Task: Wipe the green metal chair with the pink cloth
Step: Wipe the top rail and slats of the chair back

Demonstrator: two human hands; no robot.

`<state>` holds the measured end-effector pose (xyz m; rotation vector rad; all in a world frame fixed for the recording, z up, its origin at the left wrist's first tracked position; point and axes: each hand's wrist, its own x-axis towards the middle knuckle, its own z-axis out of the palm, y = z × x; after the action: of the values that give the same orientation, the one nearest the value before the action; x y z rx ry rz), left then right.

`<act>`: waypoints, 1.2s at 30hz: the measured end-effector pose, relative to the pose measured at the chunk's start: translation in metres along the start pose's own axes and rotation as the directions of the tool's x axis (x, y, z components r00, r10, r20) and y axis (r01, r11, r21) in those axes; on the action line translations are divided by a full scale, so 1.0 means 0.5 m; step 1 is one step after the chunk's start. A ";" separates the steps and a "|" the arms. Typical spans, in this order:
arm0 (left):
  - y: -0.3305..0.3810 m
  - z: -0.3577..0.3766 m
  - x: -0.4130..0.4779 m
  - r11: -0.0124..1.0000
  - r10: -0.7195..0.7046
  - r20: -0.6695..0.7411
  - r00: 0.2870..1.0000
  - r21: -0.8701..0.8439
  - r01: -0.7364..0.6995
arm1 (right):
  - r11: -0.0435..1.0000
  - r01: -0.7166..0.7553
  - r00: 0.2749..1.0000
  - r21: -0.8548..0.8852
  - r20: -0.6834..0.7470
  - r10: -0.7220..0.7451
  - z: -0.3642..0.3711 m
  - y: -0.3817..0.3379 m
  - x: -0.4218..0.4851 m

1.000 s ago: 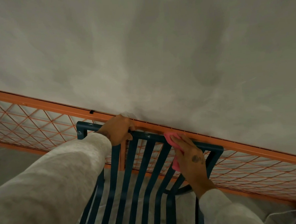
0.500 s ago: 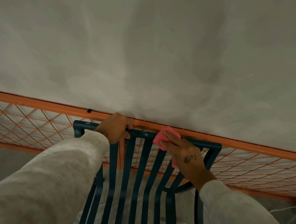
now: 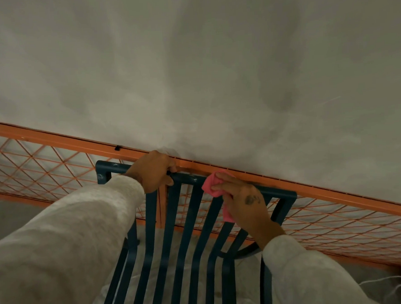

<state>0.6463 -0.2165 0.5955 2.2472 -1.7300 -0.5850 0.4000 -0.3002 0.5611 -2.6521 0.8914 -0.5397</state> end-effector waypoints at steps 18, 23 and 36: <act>-0.003 0.006 -0.009 1.000 -0.003 -0.015 1.000 -0.026 0.003 | 0.473 -0.530 0.828 0.704 0.312 0.465 -0.018 -0.117 0.084; -0.010 0.008 -0.008 0.999 0.004 -0.023 1.000 -0.046 -0.005 | 0.903 -0.322 0.942 0.284 0.191 0.276 0.038 -0.093 0.053; -0.014 0.013 -0.007 0.998 0.006 -0.037 0.999 -0.055 -0.008 | 0.918 -0.273 0.958 0.288 0.168 0.232 0.047 -0.110 0.070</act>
<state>0.6487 -0.2109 0.5870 2.1998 -1.6827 -0.5788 0.4644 -0.2765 0.5702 -2.2207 1.0004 -0.3985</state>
